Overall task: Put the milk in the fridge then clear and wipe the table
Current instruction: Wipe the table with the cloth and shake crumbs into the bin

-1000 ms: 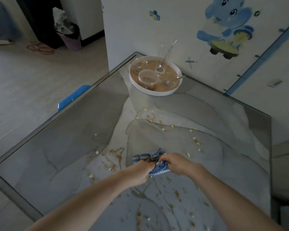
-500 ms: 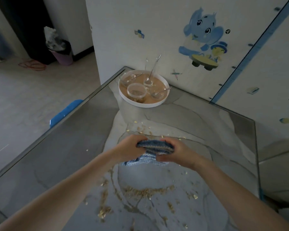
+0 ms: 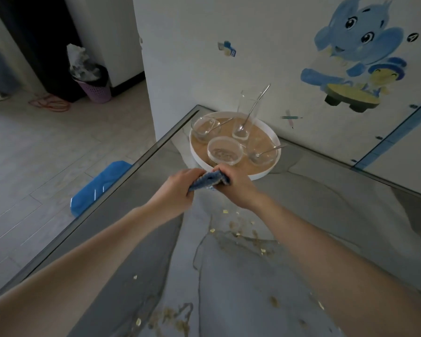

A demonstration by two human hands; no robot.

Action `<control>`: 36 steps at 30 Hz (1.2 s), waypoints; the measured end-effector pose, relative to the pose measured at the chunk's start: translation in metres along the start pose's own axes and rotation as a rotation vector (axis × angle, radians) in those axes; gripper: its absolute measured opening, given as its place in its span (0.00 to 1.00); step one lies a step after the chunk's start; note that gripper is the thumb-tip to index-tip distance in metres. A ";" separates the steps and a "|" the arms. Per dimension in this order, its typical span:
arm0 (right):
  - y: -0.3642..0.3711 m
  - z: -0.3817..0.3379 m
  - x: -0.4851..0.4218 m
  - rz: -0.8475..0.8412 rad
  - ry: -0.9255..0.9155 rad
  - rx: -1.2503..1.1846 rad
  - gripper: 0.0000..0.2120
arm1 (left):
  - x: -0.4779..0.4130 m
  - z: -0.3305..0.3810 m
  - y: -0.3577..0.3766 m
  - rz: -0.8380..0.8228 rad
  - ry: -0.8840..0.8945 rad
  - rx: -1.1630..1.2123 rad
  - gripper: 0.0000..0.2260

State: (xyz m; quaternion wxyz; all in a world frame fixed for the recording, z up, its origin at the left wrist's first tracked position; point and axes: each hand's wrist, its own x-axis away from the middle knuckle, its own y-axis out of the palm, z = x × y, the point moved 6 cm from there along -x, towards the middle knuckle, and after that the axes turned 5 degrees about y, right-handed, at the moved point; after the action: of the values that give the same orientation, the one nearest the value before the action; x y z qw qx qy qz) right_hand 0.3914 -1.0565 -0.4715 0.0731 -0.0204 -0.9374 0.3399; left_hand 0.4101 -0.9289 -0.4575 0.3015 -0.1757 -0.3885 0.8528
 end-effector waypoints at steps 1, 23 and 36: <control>0.009 0.007 -0.009 -0.020 0.007 0.023 0.05 | -0.002 -0.013 0.010 -0.021 -0.022 -0.020 0.18; 0.003 0.137 0.213 -0.336 0.259 0.342 0.16 | 0.117 0.095 0.202 -0.627 0.104 -0.008 0.19; -0.054 0.139 0.339 -0.274 0.399 0.206 0.07 | 0.170 0.204 0.226 -0.741 -0.020 0.125 0.10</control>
State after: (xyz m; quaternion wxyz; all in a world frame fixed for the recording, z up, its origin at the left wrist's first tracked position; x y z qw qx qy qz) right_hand 0.0357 -1.1564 -0.5001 0.3036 0.0476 -0.8588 0.4098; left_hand 0.0871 -1.0483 -0.5125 0.5961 0.0038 -0.3756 0.7097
